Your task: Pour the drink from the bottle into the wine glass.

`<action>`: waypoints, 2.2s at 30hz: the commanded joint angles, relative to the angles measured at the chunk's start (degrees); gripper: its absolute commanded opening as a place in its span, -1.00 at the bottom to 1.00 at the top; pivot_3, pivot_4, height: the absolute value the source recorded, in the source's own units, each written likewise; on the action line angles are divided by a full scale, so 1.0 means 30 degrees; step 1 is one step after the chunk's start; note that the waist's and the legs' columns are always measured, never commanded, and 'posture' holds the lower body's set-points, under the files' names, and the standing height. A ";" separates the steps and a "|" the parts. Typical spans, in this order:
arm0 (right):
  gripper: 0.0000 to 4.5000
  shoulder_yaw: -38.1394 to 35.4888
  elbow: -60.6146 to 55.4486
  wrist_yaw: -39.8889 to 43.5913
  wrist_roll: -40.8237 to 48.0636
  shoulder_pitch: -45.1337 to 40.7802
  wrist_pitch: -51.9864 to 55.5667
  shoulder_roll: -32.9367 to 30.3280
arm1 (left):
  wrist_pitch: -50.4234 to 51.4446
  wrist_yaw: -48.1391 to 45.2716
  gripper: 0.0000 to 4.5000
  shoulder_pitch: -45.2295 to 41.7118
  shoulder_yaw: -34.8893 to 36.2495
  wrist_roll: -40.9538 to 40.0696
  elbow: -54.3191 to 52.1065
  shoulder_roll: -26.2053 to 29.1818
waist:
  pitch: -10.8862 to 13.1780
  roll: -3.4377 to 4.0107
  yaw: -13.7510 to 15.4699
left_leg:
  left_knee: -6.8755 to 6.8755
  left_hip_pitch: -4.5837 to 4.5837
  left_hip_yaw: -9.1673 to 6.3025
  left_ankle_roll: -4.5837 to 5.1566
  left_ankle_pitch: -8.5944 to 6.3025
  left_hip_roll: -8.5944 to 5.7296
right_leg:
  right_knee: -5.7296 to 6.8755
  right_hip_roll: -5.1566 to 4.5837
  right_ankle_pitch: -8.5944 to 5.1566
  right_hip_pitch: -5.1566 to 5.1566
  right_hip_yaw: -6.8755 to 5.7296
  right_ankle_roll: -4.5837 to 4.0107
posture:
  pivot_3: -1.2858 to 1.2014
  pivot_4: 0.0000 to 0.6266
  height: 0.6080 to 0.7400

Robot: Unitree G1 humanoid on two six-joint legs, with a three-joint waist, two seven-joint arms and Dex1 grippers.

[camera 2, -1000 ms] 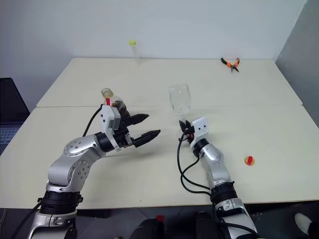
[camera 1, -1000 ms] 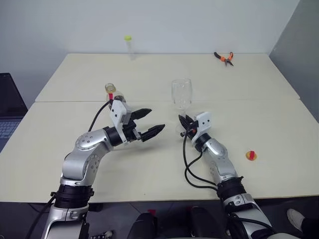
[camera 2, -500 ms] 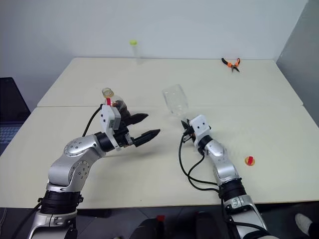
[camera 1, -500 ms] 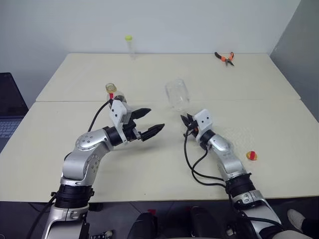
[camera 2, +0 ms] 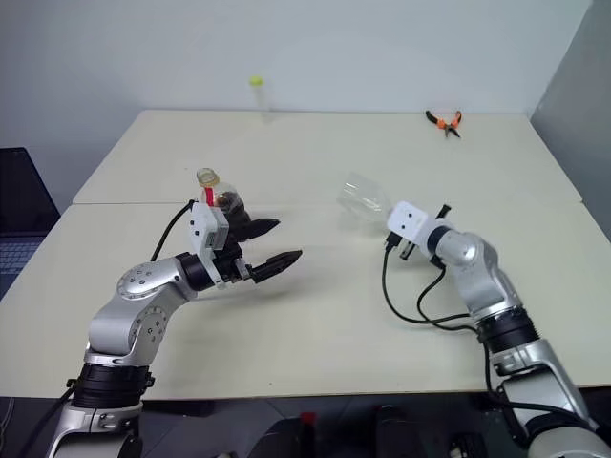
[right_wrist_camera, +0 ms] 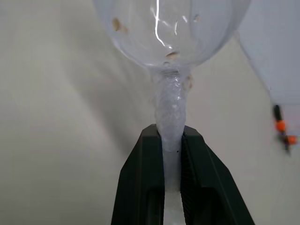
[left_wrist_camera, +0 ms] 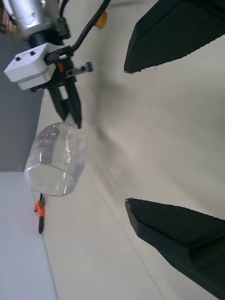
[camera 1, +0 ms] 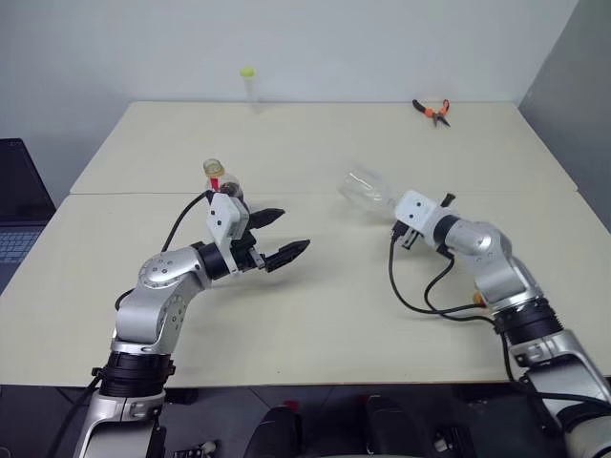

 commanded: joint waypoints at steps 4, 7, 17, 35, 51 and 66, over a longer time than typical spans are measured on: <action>-0.93 0.3365 0.0223 0.3003 -0.3409 -0.1609 -0.2067 -0.1672 | -0.0837 -0.0247 1.00 -0.0322 -0.0681 0.0387 -0.0162 -0.0326 | 0.0000 -0.0001 -0.0015 | 0.0002 -0.0002 0.0000 0.0000 0.0000 0.0002 | -0.0004 -0.0006 0.0000 0.0002 -0.0003 0.0000 | 0.03 -0.52 1.00; -0.93 0.4072 0.0967 0.3185 -0.4272 -0.2080 -0.2811 -0.1536 | -0.0946 -0.0230 1.00 -0.0359 -0.0785 0.0442 -0.0102 -0.0415 | 0.0003 0.0000 -0.0015 | 0.0006 -0.0005 0.0001 -0.0002 0.0001 0.0000 | -0.0002 -0.0007 0.0000 0.0002 -0.0005 0.0000 | 0.03 -0.52 1.00; -0.93 0.4727 0.3829 -0.1188 -0.7296 -0.2675 -0.4753 -0.0269 | -0.1246 -0.0137 1.00 -0.0155 -0.0934 0.0518 0.0050 -0.0602 | 0.0001 -0.0003 0.0001 | 0.0008 0.0005 0.0002 -0.0009 0.0005 0.0000 | 0.0004 -0.0014 0.0001 0.0006 0.0000 -0.0001 | 0.03 -0.52 1.00; 0.99 0.3175 0.1396 -0.1925 -0.7610 -0.0092 -0.4593 -0.1456 | -0.1291 -0.0139 1.00 -0.0481 -0.1254 0.0652 0.0205 -0.0976 | -0.0002 -0.0005 0.0291 | 0.0017 0.0003 -0.0002 -0.0008 0.0004 -0.0007 | -0.0002 -0.0009 0.0000 0.0021 -0.0008 -0.0001 | 0.03 -0.52 1.00; 0.99 0.1550 -0.3076 -0.9020 -1.1957 0.5310 0.1590 0.1214 | -0.1330 -0.0241 1.00 -0.0945 -0.1537 0.0790 0.0578 -0.1434 | -0.0005 -0.0011 0.0351 | 0.0022 0.0004 -0.0004 -0.0012 0.0007 -0.0008 | 0.0007 -0.0003 0.0000 0.0025 -0.0008 0.0001 | 0.03 -0.52 1.00; 0.99 0.3312 0.1376 -1.1295 -1.2666 0.3091 0.0708 0.2879 | -0.1401 -0.0315 1.00 -0.1236 -0.1657 0.0924 0.0813 -0.1623 | -0.0024 -0.0038 0.0068 | 0.0014 0.0036 0.0005 -0.0012 0.0007 0.0008 | 0.0016 0.0019 0.0000 0.0032 0.0002 -0.0001 | 0.03 -0.52 1.00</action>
